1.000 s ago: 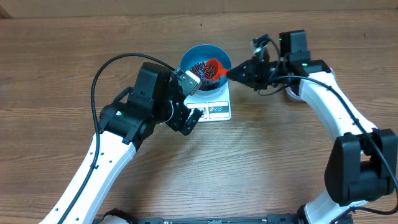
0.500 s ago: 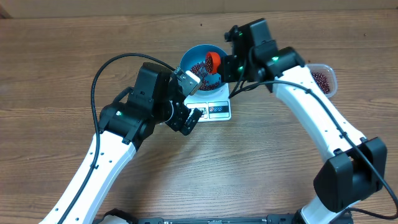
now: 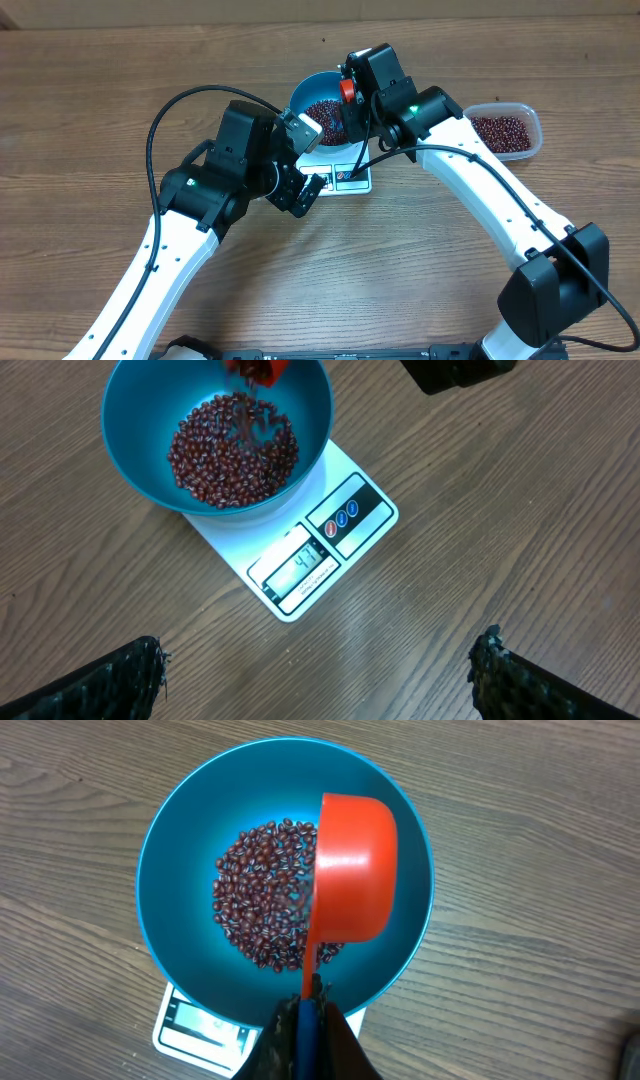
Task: Scoop item into bowl and weigh 150g on scale
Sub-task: 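Tip the scoop to pour beans into the teal bowl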
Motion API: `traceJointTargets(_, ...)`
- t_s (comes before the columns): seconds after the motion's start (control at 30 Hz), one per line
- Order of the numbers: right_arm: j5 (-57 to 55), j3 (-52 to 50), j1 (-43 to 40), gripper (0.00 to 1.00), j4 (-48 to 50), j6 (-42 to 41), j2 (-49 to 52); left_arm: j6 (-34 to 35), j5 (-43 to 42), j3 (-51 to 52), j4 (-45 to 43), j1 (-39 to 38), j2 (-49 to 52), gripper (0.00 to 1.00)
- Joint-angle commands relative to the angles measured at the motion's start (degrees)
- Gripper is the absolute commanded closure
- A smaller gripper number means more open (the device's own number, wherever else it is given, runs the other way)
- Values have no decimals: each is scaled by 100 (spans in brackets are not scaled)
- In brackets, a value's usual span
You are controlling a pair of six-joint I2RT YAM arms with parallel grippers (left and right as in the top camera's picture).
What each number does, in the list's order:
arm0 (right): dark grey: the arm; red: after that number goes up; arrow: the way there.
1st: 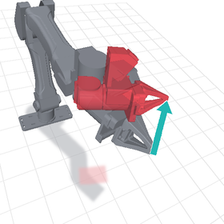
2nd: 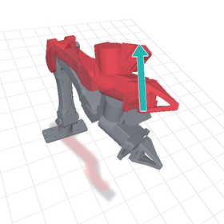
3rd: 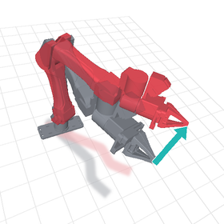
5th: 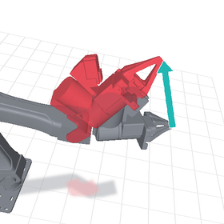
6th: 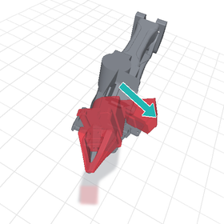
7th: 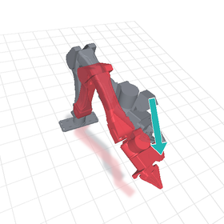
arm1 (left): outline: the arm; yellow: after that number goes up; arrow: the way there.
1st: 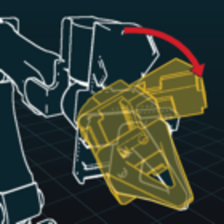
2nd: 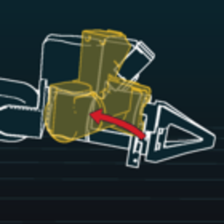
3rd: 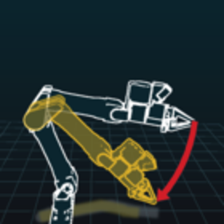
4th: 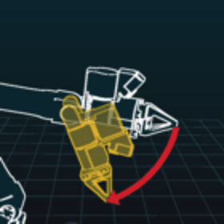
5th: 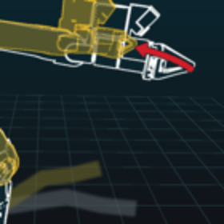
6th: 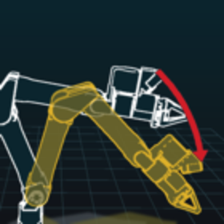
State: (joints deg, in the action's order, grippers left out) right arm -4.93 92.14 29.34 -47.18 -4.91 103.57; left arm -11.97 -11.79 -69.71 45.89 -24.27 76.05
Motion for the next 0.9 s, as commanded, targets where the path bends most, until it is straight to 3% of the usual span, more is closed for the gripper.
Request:
traceJointTargets(0.0,-105,212,28,96,33,59,-4,81,-2,-131,2,-11,-72,0)
traceJointTargets(0.87,-431,212,22,96,-59,680,-4,81,-4,-131,2,-11,-72,0)
